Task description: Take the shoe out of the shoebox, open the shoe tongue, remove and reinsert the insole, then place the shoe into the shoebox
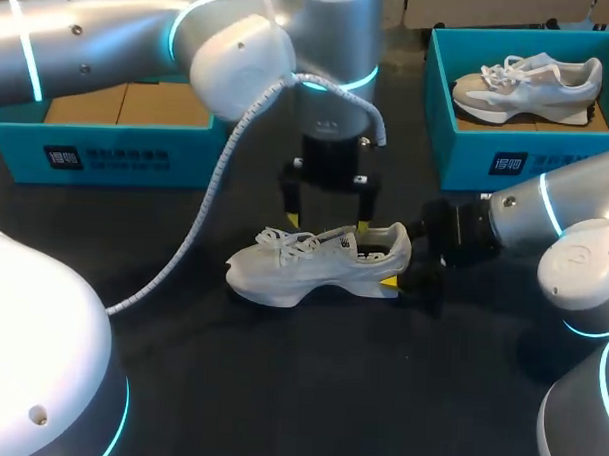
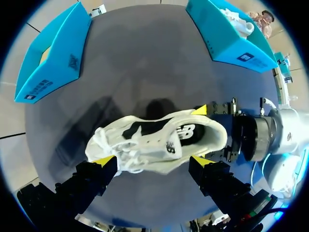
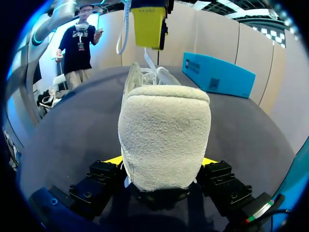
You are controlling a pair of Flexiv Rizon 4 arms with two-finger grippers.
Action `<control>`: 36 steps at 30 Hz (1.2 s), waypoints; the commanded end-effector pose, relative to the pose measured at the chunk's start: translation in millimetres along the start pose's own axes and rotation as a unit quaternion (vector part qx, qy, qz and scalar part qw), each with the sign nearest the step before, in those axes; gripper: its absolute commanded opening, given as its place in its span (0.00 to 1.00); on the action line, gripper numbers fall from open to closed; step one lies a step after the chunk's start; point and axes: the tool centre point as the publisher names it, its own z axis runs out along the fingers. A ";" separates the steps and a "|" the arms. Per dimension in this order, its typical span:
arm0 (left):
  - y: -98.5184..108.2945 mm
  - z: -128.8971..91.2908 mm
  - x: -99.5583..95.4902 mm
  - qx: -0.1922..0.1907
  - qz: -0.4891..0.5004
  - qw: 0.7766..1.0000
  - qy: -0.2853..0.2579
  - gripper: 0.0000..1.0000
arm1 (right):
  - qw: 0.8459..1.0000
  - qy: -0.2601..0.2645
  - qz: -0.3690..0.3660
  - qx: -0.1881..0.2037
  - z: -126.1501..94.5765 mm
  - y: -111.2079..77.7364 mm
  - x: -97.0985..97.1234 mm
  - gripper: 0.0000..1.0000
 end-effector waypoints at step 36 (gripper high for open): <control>-18.9 51.2 -17.9 -0.017 -0.006 0.995 -0.094 1.00 | 1.000 -0.002 0.000 0.002 6.3 0.1 -1.3 0.00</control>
